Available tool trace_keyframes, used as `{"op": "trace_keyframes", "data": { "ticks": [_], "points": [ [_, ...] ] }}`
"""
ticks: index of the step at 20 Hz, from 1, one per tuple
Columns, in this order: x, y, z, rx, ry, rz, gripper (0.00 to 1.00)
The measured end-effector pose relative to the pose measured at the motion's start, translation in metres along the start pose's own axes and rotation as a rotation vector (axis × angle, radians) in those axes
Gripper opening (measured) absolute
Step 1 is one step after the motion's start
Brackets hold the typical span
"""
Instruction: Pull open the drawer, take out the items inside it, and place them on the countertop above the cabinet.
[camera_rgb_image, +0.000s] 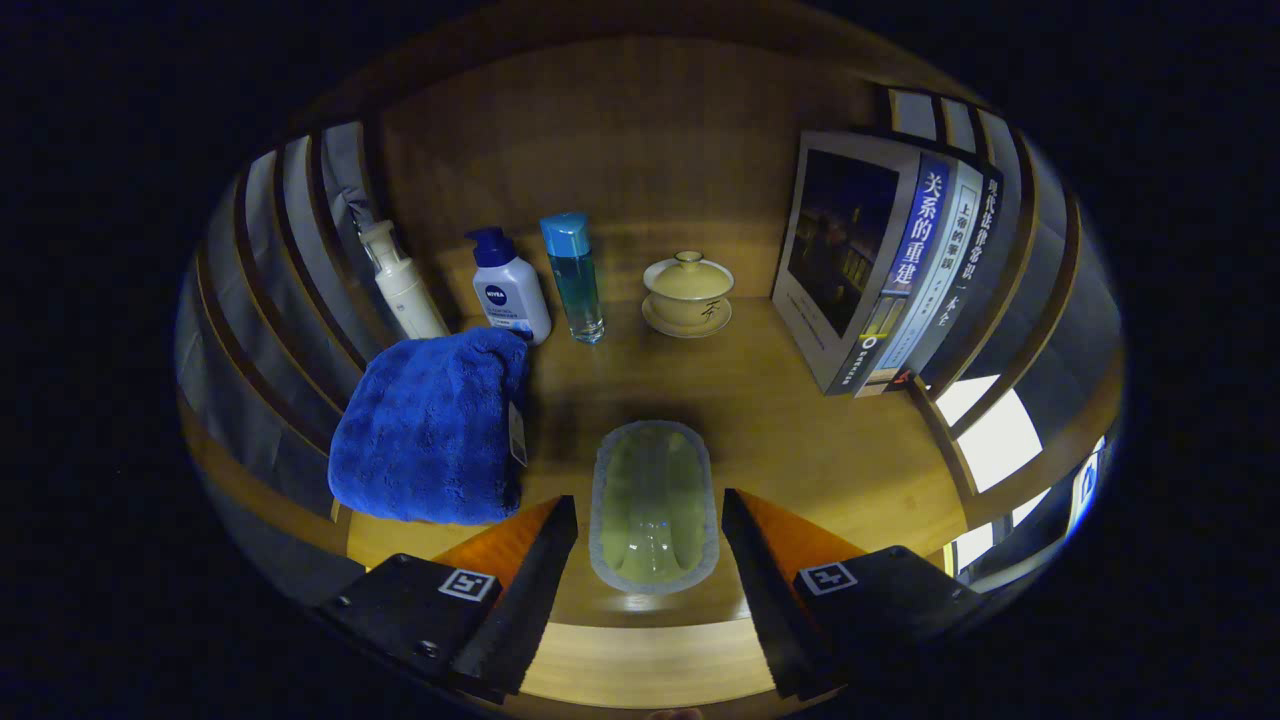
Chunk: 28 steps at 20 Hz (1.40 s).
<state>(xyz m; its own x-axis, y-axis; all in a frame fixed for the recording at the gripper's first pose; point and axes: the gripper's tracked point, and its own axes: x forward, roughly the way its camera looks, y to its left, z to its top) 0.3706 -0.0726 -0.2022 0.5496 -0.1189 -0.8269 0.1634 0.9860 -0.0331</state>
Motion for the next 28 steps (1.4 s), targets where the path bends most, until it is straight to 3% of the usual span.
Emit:
{"op": "trace_keyframes", "data": {
  "ticks": [6,19,24,28],
  "points": [
    [-0.052,-0.001,0.008,-0.017,-0.104,0.017,0.99],
    [-0.199,-0.075,-0.048,-0.073,-0.418,0.014,0.98],
    [-0.249,-0.076,-0.101,-0.057,-0.521,0.045,0.98],
    [-0.26,-0.049,-0.152,-0.011,-0.601,0.109,0.98]
  ]
}}
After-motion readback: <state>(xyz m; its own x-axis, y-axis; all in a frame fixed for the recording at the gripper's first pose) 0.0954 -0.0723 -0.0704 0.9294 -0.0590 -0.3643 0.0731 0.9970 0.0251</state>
